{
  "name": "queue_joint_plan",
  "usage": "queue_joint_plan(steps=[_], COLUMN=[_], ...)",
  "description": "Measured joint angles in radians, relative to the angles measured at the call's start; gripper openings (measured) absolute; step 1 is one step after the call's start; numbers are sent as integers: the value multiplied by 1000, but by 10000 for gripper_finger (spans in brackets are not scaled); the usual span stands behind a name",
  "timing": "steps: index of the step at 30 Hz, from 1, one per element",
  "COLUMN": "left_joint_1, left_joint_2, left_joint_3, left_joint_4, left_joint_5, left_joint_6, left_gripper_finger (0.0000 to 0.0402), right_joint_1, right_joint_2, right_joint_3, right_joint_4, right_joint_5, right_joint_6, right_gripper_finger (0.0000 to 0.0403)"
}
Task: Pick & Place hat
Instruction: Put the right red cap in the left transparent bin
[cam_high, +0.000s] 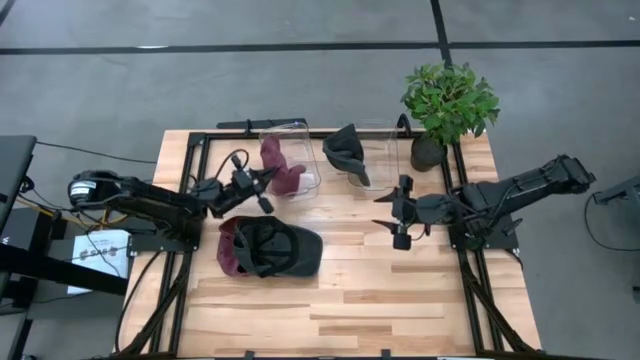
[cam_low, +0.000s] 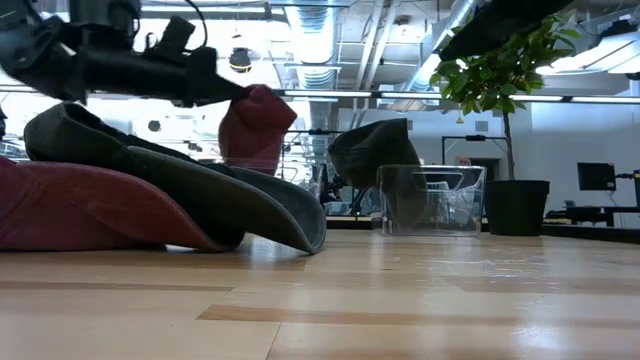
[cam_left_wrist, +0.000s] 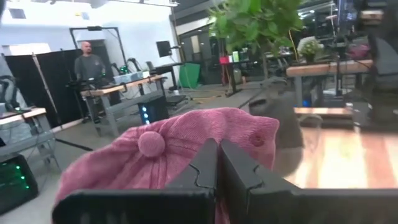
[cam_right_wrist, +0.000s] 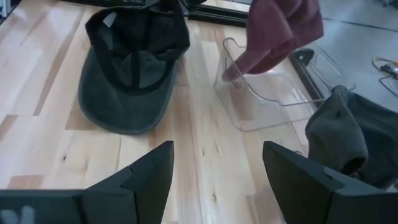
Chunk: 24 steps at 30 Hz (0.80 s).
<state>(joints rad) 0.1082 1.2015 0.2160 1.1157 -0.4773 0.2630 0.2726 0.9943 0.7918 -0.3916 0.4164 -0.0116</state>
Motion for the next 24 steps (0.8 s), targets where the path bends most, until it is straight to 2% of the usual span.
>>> queue_joint_plan(steps=[4, 12, 17, 21, 24], left_joint_1=[112, 360, 461, 478, 468], left_joint_2=[0, 16, 121, 235, 264], left_joint_3=[78, 250, 375, 419, 401], left_joint_4=[-74, -271, -304, -344, -348], left_joint_5=[102, 374, 501, 495, 430], left_joint_6=[-5, -44, -70, -108, -136], left_gripper_finger=[7, 7, 7, 7, 7], right_joint_1=[-15, 3, 2, 2, 7], right_joint_2=[0, 0, 3, 19, 32], right_joint_3=[0, 0, 0, 0, -15], right_joint_4=[-4, -15, -19, -14, -19], right_joint_5=[-7, -10, -9, -19, -25], right_joint_6=[0, 0, 2, 4, 11], right_gripper_finger=[240, 240, 240, 240, 240])
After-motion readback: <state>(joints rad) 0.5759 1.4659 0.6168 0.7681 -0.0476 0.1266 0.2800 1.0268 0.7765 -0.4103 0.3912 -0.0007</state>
